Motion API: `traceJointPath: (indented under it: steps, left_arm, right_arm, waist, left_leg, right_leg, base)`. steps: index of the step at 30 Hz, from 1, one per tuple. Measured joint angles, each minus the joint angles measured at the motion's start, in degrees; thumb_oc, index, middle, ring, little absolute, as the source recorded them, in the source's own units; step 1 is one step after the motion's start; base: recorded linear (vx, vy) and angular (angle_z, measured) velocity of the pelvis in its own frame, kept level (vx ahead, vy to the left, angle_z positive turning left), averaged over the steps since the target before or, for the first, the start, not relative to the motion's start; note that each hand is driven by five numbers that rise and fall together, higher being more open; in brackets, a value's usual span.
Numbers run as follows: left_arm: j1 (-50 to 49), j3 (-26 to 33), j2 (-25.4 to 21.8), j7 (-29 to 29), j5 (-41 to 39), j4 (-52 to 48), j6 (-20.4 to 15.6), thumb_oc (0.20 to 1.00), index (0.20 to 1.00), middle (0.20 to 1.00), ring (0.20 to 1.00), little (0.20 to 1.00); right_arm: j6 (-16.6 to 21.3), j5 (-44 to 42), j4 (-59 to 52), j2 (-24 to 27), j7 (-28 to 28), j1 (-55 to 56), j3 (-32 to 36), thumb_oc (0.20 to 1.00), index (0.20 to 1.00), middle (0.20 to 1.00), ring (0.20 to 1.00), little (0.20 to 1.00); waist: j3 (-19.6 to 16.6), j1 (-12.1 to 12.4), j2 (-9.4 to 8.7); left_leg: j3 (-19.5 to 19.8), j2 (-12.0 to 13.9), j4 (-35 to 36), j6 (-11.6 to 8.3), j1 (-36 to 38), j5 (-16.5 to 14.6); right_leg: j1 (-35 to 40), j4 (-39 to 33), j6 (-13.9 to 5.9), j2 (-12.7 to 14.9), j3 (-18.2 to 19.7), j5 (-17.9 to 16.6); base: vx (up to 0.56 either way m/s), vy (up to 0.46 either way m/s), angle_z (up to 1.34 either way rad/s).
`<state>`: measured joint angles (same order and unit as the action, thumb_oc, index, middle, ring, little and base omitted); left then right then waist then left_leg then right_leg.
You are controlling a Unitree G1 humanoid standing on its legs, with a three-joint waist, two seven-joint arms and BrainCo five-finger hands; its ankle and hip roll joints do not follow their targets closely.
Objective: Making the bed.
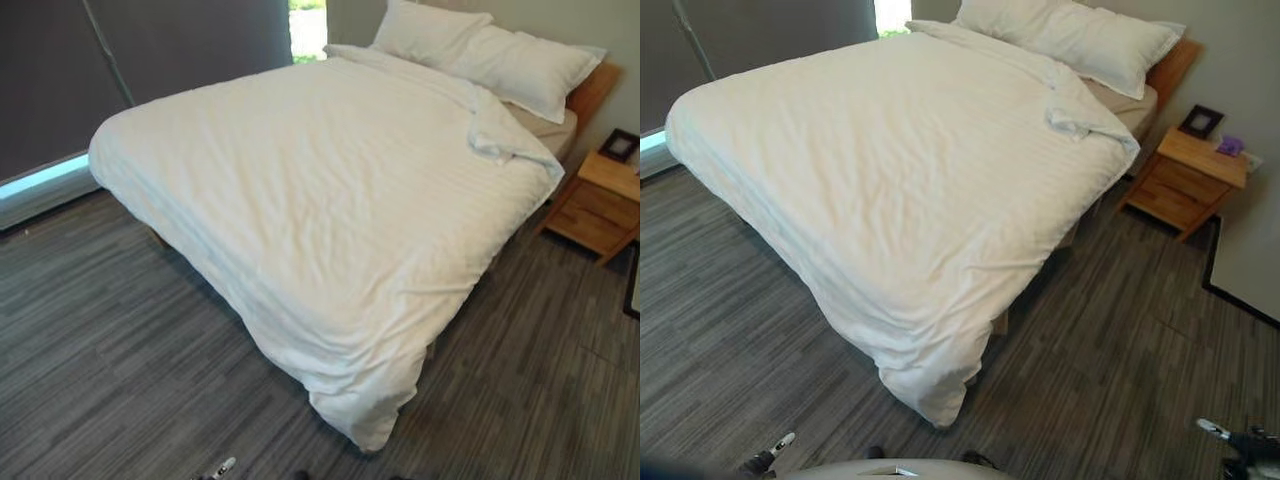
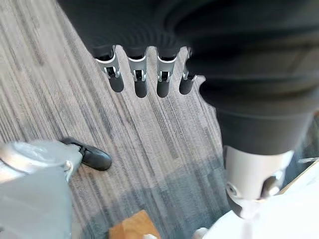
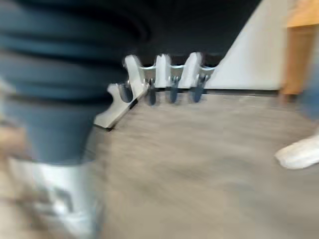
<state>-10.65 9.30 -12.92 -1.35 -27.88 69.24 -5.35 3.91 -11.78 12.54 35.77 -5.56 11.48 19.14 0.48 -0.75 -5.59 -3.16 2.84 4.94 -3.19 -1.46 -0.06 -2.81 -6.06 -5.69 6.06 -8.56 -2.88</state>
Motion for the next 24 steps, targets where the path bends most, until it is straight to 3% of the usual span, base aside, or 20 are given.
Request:
traceJointPath:
  steps: [1, 3, 5, 7, 10, 12, 14, 16, 18, 21, 24]
  left_arm:
    - [0.42, -0.3, 1.16, 0.01, 0.0, 1.41, 0.75, 1.0, 1.0, 1.0, 1.0, 1.0]
    - [1.77, -1.54, 2.12, -0.5, 0.05, 1.45, 0.43, 1.0, 1.0, 1.0, 1.0, 1.0]
    - [3.79, -2.41, 2.45, -0.48, 0.82, 1.26, 0.39, 1.0, 1.0, 1.0, 1.0, 1.0]
    - [5.17, -2.33, 1.92, -0.55, 1.79, 1.55, 0.41, 1.0, 1.0, 1.0, 1.0, 1.0]
    - [5.4, -3.12, 1.32, -0.31, 2.14, 1.77, 0.53, 1.0, 1.0, 1.0, 1.0, 1.0]
    - [5.22, -4.95, 1.17, 0.11, 2.75, 1.59, 0.4, 1.0, 1.0, 1.0, 1.0, 1.0]
    - [6.2, -6.73, 0.96, 0.25, 3.48, 1.29, 0.39, 1.0, 1.0, 1.0, 1.0, 1.0]
    - [7.07, -7.79, 1.41, 0.37, 3.88, 0.0, -0.01, 1.0, 1.0, 1.0, 1.0, 1.0]
    - [7.54, -8.89, 0.93, 0.17, 3.9, 1.21, -0.33, 1.0, 1.0, 1.0, 1.0, 1.0]
    - [8.94, -9.39, 1.02, -0.43, 3.84, 0.89, -0.41, 1.0, 1.0, 1.0, 1.0, 1.0]
    - [9.92, -10.5, 0.9, -1.12, 3.76, 0.83, -0.74, 1.0, 1.0, 1.0, 1.0, 1.0]
  right_arm:
    - [2.36, -0.05, -1.64, 0.04, -0.7, -2.8, -2.25, 0.2, 0.2, 0.2, 0.2, 0.2]
    - [1.77, -2.13, -2.01, -2.24, -2.12, -6.61, -4.16, 0.2, 0.2, 0.2, 0.2, 0.2]
    - [2.73, -5.52, -7.76, -5.02, -1.2, -10.69, -11.34, 0.2, 0.2, 0.2, 0.2, 0.2]
    - [5.3, -7.69, -13.47, -5.48, 3.22, -10.52, -17.91, 0.2, 0.2, 0.2, 0.2, 0.2]
    - [5.03, -13.96, -14.11, -5.51, 8.14, -14.55, -26.44, 0.2, 0.2, 0.2, 0.2, 0.2]
    - [3.83, -17.51, -11.15, -4.76, 10.96, -22.87, -36.77, 0.2, 0.2, 0.2, 0.2, 0.2]
    - [3.44, -18.11, -6.3, -7.34, 12.46, -30.55, -43.85, 0.2, 0.2, 0.2, 0.2, 0.2]
    - [2.13, -18.81, -2.77, -11.23, 13.4, -35.16, -46.44, 0.2, 0.2, 0.2, 0.2, 0.2]
    - [1.46, -20.92, 4.46, -17.8, 13.37, -43.77, -52.49, 0.2, 0.2, 0.2, 0.2, 0.2]
    - [1.35, -22.52, 8.51, -21.55, 13.32, -46.29, -54.52, 0.2, 0.2, 0.2, 0.2, 0.2]
    - [1.59, -22.43, 17.74, -24.55, 12.01, -48.78, -54.61, 0.2, 0.2, 0.2, 0.2, 0.2]
  waist:
    - [0.26, -0.56, 0.2]
    - [0.61, -0.36, -0.06]
    - [2.87, -0.16, -0.61]
    - [3.95, 2.05, -1.06]
    - [5.28, 3.21, -1.92]
    - [6.29, 4.7, -1.97]
    - [7.46, 5.88, -1.96]
    - [8.66, 9.01, -1.38]
    - [10.44, 9.68, -1.19]
    - [11.53, 12.14, -1.2]
    - [13.31, 13.03, -1.38]
  left_leg:
    - [-0.15, 0.0, -0.11, -0.06, 0.08, -0.06]
    - [0.11, -0.02, -0.29, -0.39, -0.37, -0.25]
    - [-0.03, 0.28, -0.39, -0.53, -0.63, -0.2]
    - [0.04, 0.5, 0.0, -0.34, -1.29, 0.33]
    - [0.09, 0.41, 0.04, -0.12, -1.43, 0.5]
    - [0.33, 0.41, -0.01, -0.03, -1.51, 0.55]
    - [0.51, 0.32, -0.09, -0.05, -1.84, 0.55]
    - [0.99, 0.23, -0.2, -0.1, -3.16, 0.69]
    - [1.02, 0.3, -0.57, -0.12, -3.99, 0.71]
    - [1.73, 0.25, -1.36, -0.16, -5.49, 0.68]
    - [1.97, 0.16, -1.27, -0.16, -5.68, 0.68]
  right_leg:
    - [0.19, 0.01, 0.06, -0.11, 0.15, -0.16]
    - [-0.02, 0.04, -0.42, -0.18, -0.31, 0.2]
    - [-0.27, 0.01, -0.32, -0.59, -0.2, -0.08]
    - [-0.9, 0.03, -0.15, -0.45, -0.35, -0.27]
    - [-0.94, 0.09, 0.28, -0.58, -0.5, -0.69]
    - [-1.0, 0.27, 0.27, -0.44, -0.63, -0.71]
    - [-1.3, 0.27, 0.28, -0.41, -0.9, -0.71]
    - [-2.15, 0.31, 0.36, -0.42, -1.68, -0.79]
    - [-2.76, 0.31, 0.48, -0.55, -1.7, -0.93]
    - [-3.69, 0.31, 0.55, -0.49, -2.35, -0.97]
    - [-3.75, 0.31, 0.56, -0.22, -2.53, -0.98]
  base:
    - [-0.03, -0.002, -0.29]
    - [-0.05, -0.004, 0.09]
    - [-0.06, -0.008, 0.0]
    - [-0.05, -0.012, 0.01]
    - [-0.06, -0.014, 0.01]
    - [-0.1, -0.005, 0.04]
    - [-0.07, 0.002, 0.13]
    - [-0.09, -0.001, 0.13]
    - [-0.09, -0.002, 0.01]
    - [-0.06, 0.007, 0.09]
    - [-0.04, 0.024, 0.07]
